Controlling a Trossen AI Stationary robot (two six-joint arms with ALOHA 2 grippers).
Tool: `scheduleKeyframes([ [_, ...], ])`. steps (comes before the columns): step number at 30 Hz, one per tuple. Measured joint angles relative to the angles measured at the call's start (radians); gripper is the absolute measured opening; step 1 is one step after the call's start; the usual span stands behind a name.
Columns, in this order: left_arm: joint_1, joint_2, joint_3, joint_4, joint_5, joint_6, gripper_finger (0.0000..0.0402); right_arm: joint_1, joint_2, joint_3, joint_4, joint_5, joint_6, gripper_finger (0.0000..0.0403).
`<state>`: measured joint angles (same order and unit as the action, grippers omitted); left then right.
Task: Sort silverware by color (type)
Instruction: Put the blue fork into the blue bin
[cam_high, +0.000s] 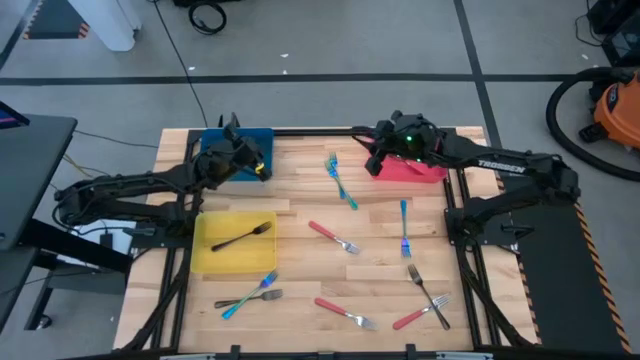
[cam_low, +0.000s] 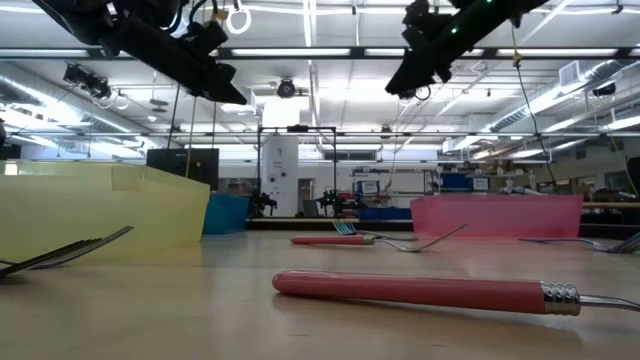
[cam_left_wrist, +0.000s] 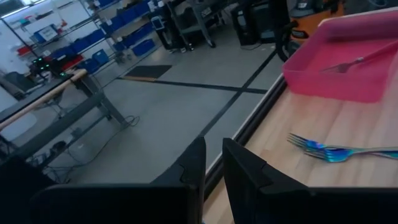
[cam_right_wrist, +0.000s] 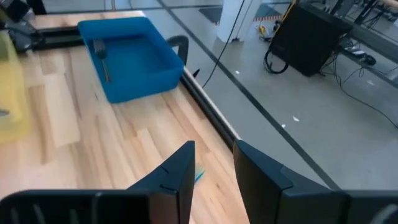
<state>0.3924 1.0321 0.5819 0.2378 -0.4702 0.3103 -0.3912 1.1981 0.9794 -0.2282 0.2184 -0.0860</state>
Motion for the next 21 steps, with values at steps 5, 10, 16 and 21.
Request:
scheduleKeyframes([
  [5,0.023,0.0,0.0,-0.001,0.0,-0.007,0.0055,-0.016,0.052,0.0,0.048,0.0,-0.002,0.0118],
  [10,0.037,0.0,0.0,0.015,0.0,0.058,0.0055,-0.045,0.061,0.0,0.059,0.007,-0.096,0.0118],
  [16,0.046,0.0,0.0,0.067,0.0,0.159,0.0055,-0.102,0.056,0.0,0.146,0.058,-0.163,0.0118],
  [21,0.066,0.0,0.0,0.141,0.0,0.263,0.0055,-0.141,0.056,0.0,0.19,0.058,-0.25,0.0117],
])
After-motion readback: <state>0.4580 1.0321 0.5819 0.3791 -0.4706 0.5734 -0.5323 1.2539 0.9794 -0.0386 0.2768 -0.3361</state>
